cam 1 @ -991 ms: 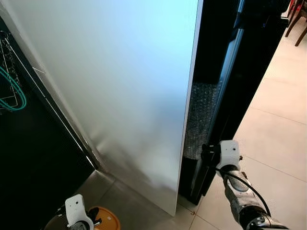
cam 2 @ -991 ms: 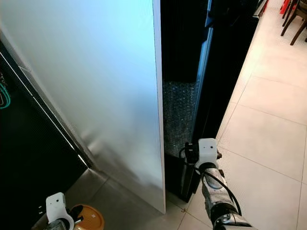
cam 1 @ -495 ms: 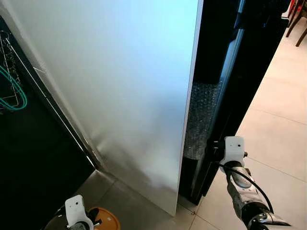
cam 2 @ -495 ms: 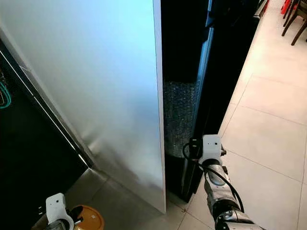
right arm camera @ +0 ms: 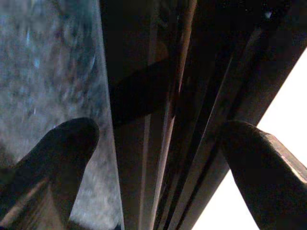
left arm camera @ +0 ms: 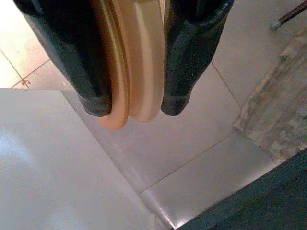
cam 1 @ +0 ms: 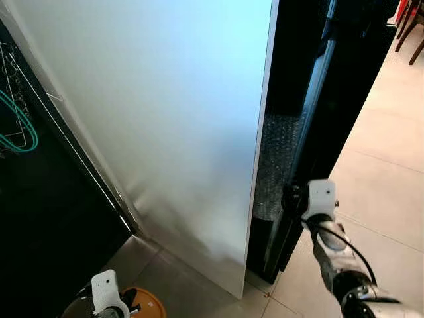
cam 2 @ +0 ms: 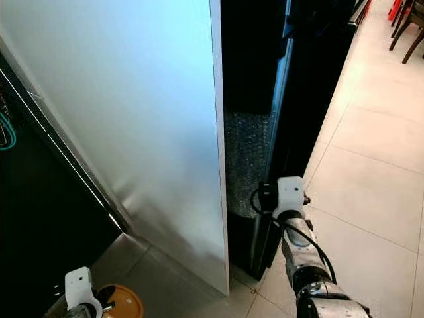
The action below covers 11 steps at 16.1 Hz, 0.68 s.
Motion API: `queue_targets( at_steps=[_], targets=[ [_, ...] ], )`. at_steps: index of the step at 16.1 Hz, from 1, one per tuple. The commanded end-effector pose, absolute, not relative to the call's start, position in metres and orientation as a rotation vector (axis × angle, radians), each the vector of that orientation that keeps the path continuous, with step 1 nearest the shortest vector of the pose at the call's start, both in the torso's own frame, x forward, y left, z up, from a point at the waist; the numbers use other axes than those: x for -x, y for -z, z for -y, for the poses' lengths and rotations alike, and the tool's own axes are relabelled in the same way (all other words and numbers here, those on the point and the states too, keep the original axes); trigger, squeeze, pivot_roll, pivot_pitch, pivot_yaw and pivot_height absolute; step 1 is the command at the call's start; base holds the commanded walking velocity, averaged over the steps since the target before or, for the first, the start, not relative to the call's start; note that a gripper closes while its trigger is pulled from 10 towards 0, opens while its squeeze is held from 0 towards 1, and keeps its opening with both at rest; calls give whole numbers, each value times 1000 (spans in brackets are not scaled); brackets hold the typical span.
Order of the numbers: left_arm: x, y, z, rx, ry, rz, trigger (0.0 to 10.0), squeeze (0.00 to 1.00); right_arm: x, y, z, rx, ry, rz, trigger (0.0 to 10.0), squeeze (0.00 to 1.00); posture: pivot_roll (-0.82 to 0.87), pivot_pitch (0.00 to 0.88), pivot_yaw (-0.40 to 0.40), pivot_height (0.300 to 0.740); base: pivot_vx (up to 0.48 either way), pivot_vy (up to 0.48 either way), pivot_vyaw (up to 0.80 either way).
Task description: Restocking fridge
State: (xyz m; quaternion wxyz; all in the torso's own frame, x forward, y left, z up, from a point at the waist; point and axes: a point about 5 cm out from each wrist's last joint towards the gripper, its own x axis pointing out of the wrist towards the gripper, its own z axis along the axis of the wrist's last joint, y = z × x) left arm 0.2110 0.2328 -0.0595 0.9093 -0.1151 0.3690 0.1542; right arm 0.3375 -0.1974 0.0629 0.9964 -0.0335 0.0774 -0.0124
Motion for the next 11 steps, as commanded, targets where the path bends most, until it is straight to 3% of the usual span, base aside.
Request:
queue_targets(
  at_steps=[1,11],
  targets=[
    [-204,63,-236,233,-329,-788,10000,0,-339,-65,200,64,47,-156,10000,0,5,0,68,740,0,0,0],
    [-202,65,-234,226,-321,-800,10000,0,-324,-52,227,101,245,-196,10000,0,5,0,66,740,0,0,0]
  ],
)
